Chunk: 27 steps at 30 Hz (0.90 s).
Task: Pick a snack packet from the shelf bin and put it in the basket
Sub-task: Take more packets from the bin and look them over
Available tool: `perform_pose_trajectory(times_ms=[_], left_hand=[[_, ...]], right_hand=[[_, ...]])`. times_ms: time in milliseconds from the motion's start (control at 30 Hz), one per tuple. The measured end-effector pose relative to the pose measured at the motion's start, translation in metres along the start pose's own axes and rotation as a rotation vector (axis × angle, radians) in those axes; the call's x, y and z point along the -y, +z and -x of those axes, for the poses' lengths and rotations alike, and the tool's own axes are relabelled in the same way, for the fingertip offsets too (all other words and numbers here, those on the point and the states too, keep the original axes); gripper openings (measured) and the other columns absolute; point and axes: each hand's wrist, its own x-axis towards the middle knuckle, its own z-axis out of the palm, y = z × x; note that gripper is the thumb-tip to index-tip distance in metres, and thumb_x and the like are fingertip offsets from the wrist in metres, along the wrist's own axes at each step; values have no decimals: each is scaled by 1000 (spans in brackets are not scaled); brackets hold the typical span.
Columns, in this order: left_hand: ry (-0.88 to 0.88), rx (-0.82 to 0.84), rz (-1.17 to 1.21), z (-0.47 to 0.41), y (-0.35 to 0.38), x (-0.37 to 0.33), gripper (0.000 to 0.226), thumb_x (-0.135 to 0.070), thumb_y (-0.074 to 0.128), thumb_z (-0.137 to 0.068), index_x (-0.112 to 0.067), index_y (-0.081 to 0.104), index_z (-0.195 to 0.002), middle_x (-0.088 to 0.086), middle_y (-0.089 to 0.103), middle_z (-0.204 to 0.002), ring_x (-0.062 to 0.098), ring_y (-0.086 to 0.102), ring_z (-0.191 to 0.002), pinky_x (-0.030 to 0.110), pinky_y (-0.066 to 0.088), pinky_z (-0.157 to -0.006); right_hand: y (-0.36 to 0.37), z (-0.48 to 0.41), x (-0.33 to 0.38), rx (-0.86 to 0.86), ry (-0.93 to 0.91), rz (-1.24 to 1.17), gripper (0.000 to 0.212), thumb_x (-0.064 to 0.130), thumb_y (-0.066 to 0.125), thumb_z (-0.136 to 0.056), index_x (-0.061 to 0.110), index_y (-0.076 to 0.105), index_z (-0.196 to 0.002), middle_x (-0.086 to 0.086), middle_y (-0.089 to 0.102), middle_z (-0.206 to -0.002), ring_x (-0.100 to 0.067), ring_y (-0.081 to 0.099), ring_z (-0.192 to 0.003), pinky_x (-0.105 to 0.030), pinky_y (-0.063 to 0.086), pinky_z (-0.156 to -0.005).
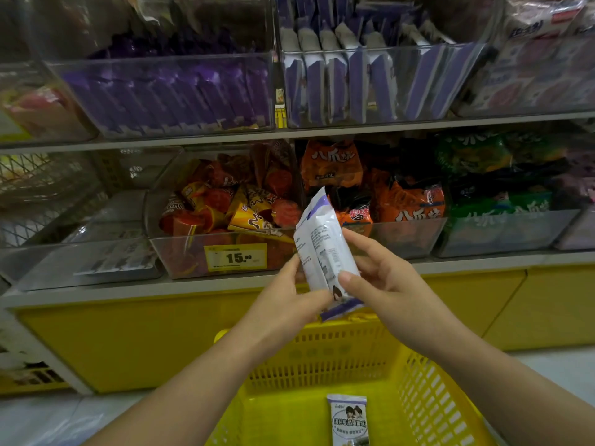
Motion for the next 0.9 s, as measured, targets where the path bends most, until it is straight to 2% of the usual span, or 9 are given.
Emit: perform_pose_trajectory(times_ms=[67,200,267,367,533,633,733,833,900], left_hand=[[11,-12,38,0,2,0,69,-44,72,-58,-57,46,-120,-23,67,-103,8,70,-97,37,60,-79],[-19,-60,93,-1,1,1,81,-30,76,-63,-42,41,-136,-6,68,-116,19,72,-94,47,59,-81],[-30,-87,104,-2,-2,2,73,-26,73,-73,-33,42,-138,-2,70,-112,20,72,-94,47,59,-82],[-21,-124,93,-4,-8,4,42,-17,60,-91,-24,51,-131,-4,74,-105,16,72,-94,36,58,-78],[-20,-180,90,-6,-13,4,34,-35,53,-78,-28,63,-110,-3,76,-98,22,73,-84,33,57,-74],[-27,-210,82,-6,-14,4,21,-31,47,-95,-28,64,-108,-2,75,-98,20,74,-83,32,56,-73],[-33,-244,92,-5,-13,1,21,-37,44,-99,-30,63,-106,-4,75,-95,17,74,-80,34,55,-73],[-7,-227,114,-1,-12,-5,15,-43,49,-97,-38,61,-104,-12,73,-95,9,72,-83,32,56,-68],[33,-156,124,6,-10,-14,17,-37,54,-96,-48,58,-109,-18,72,-100,6,71,-88,28,58,-64]], right_hand=[[2,1,0,-3,-10,52,55,14,59,-94,40,40,-139,22,68,-116,-3,64,-107,-36,55,-90],[4,1,-1,10,-7,44,53,12,58,-94,38,44,-138,20,66,-119,-3,62,-110,-37,55,-92],[5,0,-3,16,-10,33,52,12,58,-94,38,44,-137,21,66,-119,-3,62,-110,-36,55,-92],[6,1,-3,34,-27,51,50,14,58,-94,40,45,-135,21,65,-121,-2,62,-111,-35,55,-92],[5,1,-5,73,-53,48,51,15,58,-95,49,45,-130,24,63,-123,1,59,-114,-33,55,-91],[2,0,-5,104,-56,42,51,14,58,-95,48,44,-131,25,61,-125,2,58,-116,-30,54,-93],[1,-1,-4,118,-57,-11,49,13,57,-94,43,46,-130,22,62,-126,-3,60,-116,-28,54,-91],[3,-5,-3,91,-7,-201,46,6,55,-93,32,48,-131,12,68,-121,-12,66,-109,-25,56,-80],[2,-6,2,45,26,-393,49,7,55,-89,27,46,-133,2,71,-117,-19,69,-103,-27,57,-75]])
